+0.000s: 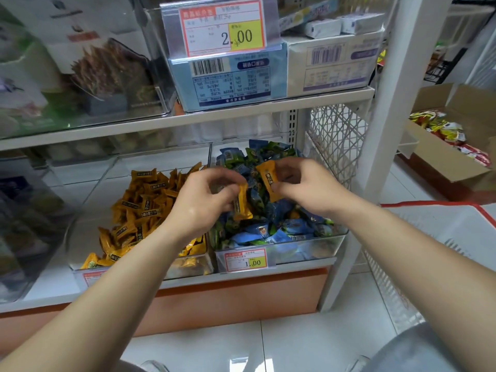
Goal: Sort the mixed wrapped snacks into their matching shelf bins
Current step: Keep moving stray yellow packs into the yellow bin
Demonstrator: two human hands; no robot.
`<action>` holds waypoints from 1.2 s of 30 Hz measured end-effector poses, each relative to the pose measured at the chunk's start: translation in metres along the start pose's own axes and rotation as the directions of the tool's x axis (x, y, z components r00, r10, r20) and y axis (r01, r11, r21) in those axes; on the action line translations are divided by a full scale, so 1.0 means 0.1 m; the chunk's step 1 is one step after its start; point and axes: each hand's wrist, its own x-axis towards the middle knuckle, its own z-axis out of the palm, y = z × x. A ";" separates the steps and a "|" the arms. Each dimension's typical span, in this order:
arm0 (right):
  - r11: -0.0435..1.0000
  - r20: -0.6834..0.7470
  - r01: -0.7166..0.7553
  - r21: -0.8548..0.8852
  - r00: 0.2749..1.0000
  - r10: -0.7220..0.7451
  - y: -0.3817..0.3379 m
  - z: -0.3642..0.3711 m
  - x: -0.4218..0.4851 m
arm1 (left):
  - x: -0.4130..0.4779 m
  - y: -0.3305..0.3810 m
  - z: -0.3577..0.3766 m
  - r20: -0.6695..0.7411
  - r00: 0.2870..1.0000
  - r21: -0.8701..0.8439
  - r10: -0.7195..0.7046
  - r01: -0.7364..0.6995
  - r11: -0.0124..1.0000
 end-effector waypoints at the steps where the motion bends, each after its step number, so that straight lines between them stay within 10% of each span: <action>1: 0.997 -0.019 -0.010 0.074 1.000 0.012 -0.03 0.05 -0.01 | -0.01 0.03 0.02 -0.030 0.998 -0.153 -0.062 0.057 0.987; 19: 0.927 0.088 -0.046 0.373 0.996 0.013 -0.31 0.53 0.05 | -0.08 0.06 -0.27 -0.159 0.967 -0.387 -0.200 0.125 0.914; 24: 0.995 -0.214 0.087 0.045 0.974 -0.076 -0.23 0.22 0.21 | -0.07 -0.18 -0.84 -0.423 0.903 0.077 -0.072 0.115 0.990; 28: 0.969 -0.126 0.102 -0.224 0.983 -0.132 -0.06 0.27 0.25 | -0.12 -0.38 -0.99 -0.297 0.952 0.536 -0.078 0.234 0.812; 32: 0.803 0.157 0.170 -0.572 0.983 -0.096 0.07 0.52 0.31 | -0.10 -0.29 -0.72 -0.206 0.978 0.526 0.024 0.091 0.846; 36: 0.632 0.110 0.092 -0.770 0.994 -0.011 0.18 0.59 0.43 | -0.12 -0.36 -0.35 -0.056 0.998 0.523 -0.036 0.060 0.850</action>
